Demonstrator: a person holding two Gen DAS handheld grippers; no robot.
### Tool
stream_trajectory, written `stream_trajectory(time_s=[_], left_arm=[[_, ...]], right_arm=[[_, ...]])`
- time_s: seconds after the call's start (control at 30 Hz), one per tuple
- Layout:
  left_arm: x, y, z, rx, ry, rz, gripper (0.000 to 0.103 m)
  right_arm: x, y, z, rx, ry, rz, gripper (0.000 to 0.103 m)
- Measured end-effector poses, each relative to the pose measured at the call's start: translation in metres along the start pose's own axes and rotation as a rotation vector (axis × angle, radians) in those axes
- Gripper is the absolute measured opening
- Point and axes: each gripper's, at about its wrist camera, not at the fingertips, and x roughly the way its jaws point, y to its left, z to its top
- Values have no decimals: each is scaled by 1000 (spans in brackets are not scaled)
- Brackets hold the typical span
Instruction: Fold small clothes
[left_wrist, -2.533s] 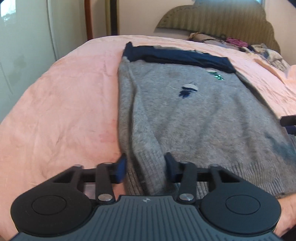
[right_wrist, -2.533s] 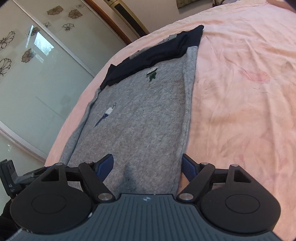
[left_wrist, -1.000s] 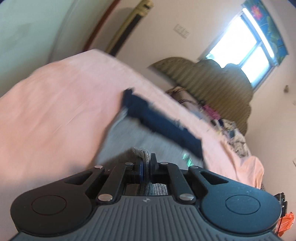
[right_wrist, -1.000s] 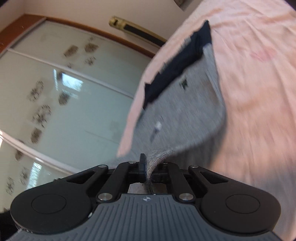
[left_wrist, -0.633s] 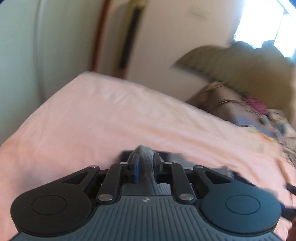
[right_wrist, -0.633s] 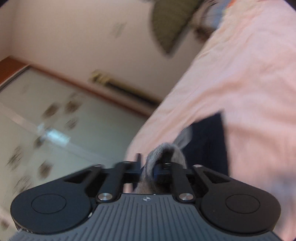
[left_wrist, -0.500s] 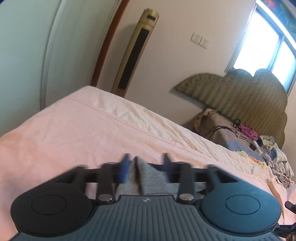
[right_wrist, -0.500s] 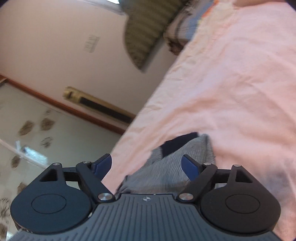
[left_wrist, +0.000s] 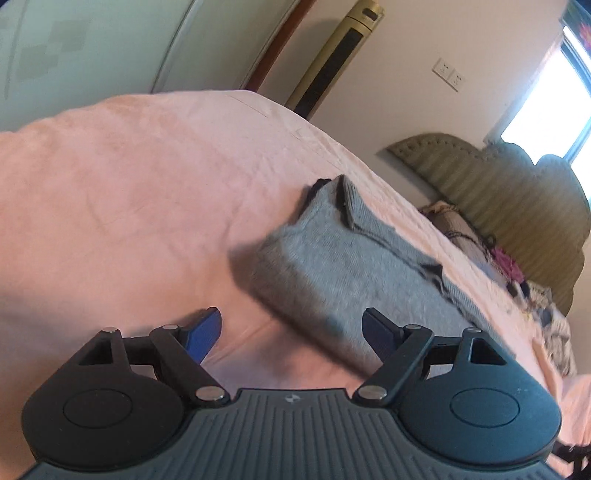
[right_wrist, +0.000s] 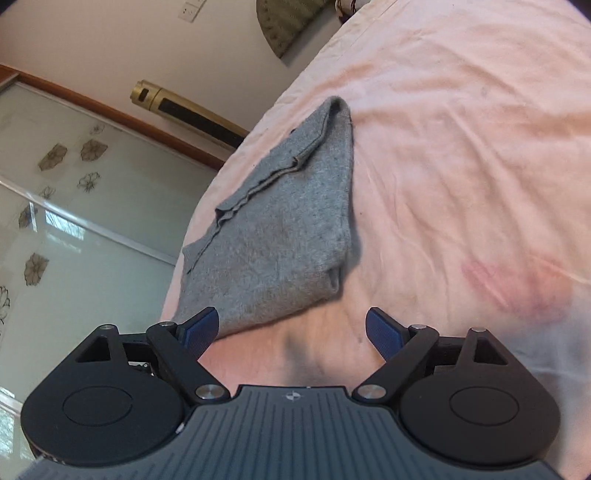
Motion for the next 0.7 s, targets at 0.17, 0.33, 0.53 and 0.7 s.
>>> stream_trajectory(time_s=[0.17, 0.33, 0.53, 0.7], left_arm=[[37, -16, 13, -14, -61, 64, 83], [52, -27, 17, 50, -32, 174, 10], [10, -37, 19, 89, -50, 99, 7], [-62, -33, 1, 82, -50, -42, 7]], right_arm=[[39, 8, 10, 90, -42, 33, 88], [68, 13, 18, 97, -75, -72, 28], [58, 16, 19, -10, -71, -69, 15], [11, 32, 23, -153, -37, -13, 15]])
